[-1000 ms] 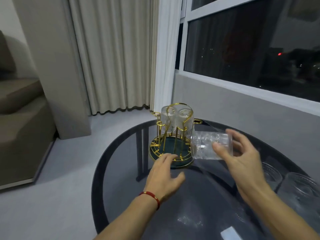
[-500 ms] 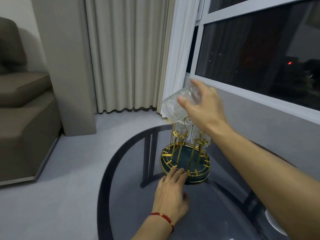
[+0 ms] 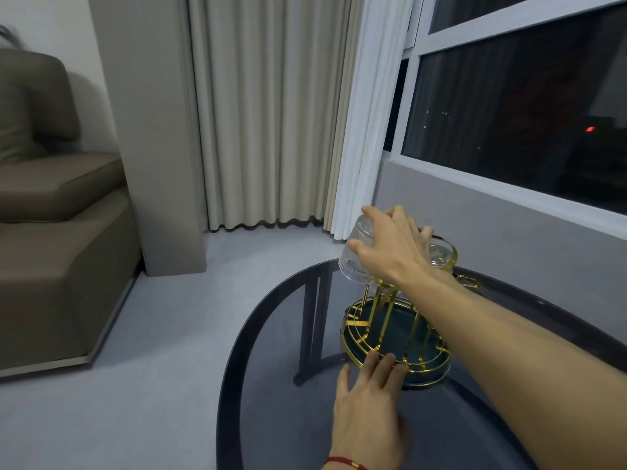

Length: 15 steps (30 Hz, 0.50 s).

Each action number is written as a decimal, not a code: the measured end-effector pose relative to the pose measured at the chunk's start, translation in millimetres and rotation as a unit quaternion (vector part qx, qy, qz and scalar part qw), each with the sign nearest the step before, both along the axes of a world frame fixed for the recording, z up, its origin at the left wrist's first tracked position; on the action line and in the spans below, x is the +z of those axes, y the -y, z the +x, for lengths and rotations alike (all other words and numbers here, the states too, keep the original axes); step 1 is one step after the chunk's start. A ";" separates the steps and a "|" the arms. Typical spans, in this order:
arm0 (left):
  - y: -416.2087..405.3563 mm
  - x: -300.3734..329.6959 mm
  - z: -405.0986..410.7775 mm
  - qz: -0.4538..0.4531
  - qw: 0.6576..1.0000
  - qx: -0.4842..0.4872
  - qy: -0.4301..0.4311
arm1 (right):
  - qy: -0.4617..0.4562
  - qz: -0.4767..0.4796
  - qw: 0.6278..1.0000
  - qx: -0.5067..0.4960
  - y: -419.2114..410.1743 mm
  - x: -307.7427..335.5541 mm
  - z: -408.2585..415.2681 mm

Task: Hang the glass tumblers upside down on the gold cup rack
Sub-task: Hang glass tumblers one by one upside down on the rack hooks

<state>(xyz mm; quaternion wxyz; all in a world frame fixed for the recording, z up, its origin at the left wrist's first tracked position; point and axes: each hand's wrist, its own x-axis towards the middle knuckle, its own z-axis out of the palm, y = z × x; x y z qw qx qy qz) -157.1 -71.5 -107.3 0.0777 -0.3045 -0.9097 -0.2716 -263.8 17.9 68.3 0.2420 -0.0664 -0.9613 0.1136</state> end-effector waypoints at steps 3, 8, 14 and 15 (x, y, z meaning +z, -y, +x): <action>-2.0 2.0 0.2 0.000 1.000 0.002 0.003 | 0.030 0.047 0.998 -0.014 1.1 -5.6 -2.4; -4.1 1.7 4.5 0.005 1.000 0.020 -0.013 | 0.080 0.107 0.991 -0.025 3.0 -7.4 -4.8; -6.1 -1.0 5.5 -0.004 0.999 0.022 -0.040 | 0.117 0.153 0.980 -0.048 5.7 -7.8 -5.5; -6.3 -1.5 5.3 -0.005 0.999 0.026 -0.048 | 0.121 0.156 0.979 -0.049 6.2 -7.7 -5.9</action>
